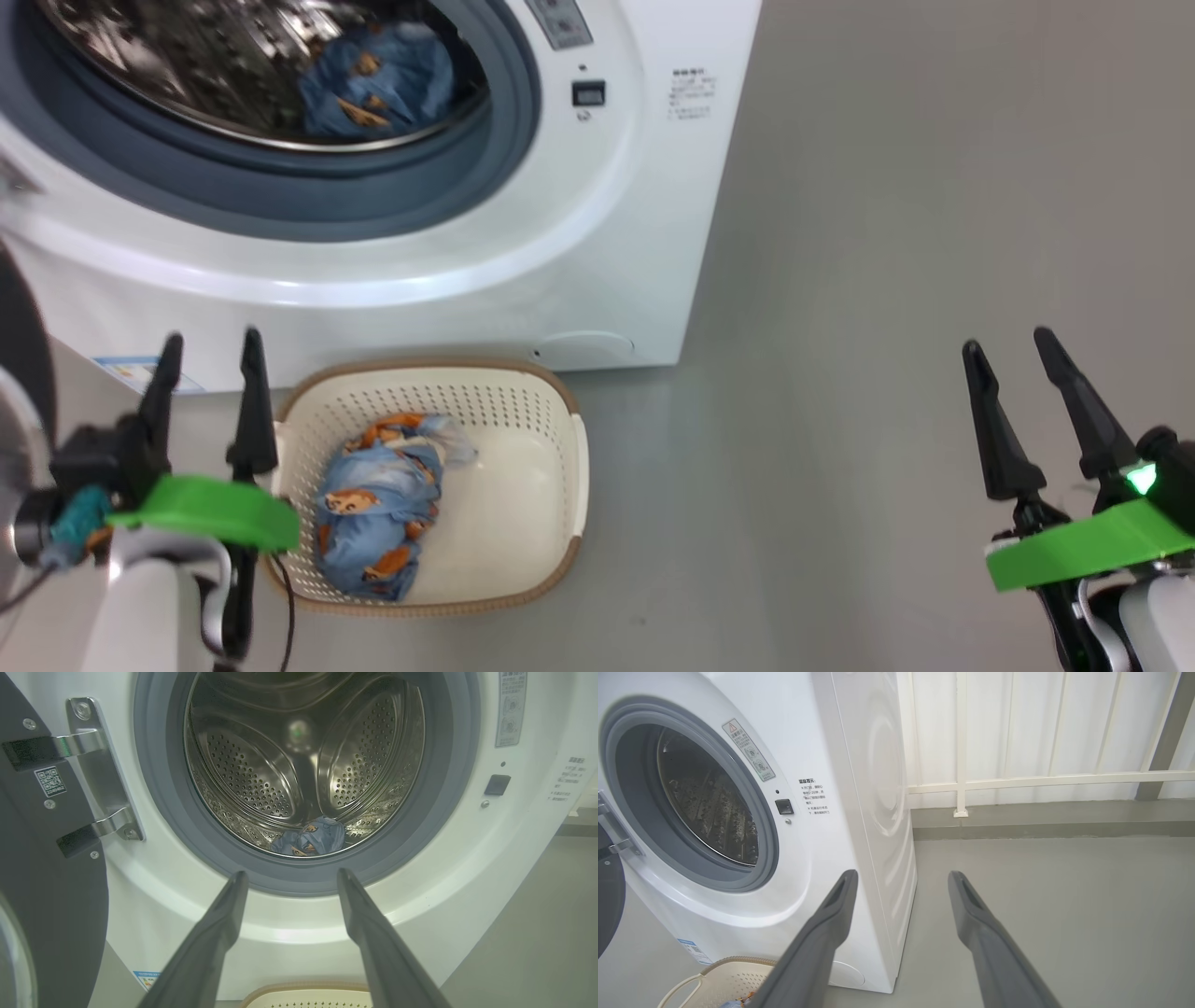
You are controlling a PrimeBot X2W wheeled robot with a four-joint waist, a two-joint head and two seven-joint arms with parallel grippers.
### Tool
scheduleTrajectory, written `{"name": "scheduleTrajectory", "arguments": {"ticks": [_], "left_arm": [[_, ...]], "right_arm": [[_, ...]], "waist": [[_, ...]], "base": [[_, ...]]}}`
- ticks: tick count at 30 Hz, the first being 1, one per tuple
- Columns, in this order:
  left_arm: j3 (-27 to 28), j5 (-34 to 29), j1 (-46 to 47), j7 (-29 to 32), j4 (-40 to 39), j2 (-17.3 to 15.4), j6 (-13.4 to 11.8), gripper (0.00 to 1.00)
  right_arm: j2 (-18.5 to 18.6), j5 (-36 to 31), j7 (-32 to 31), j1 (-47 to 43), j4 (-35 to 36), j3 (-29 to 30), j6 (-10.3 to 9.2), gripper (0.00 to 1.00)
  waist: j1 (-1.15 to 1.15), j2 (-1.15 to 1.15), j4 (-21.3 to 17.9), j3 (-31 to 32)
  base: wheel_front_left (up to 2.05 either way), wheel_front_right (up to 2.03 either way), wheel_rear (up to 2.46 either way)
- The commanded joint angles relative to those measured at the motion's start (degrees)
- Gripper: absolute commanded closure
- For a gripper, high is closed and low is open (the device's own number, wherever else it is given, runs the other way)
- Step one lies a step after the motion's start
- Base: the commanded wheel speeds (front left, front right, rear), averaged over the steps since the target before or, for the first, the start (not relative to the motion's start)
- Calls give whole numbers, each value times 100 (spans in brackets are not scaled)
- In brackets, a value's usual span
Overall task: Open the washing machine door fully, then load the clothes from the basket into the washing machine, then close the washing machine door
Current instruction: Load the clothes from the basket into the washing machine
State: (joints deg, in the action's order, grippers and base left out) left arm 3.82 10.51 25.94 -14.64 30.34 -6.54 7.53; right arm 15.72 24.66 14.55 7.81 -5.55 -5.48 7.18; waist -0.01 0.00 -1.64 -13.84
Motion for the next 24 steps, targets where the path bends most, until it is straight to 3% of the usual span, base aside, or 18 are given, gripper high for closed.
{"name": "scheduleTrajectory", "arguments": {"ticks": [1,24], "left_arm": [[135,-7,-181,-36,-238,-163,-5,0],[198,117,-2314,-36,-1321,-36,-5,0]], "right_arm": [[124,-22,45,-125,90,-64,31,0],[50,-44,45,-1195,121,255,31,0]], "waist": [[1,0,230,364],[1,0,366,1338]], "base": [[0,0,0],[0,0,0]]}}
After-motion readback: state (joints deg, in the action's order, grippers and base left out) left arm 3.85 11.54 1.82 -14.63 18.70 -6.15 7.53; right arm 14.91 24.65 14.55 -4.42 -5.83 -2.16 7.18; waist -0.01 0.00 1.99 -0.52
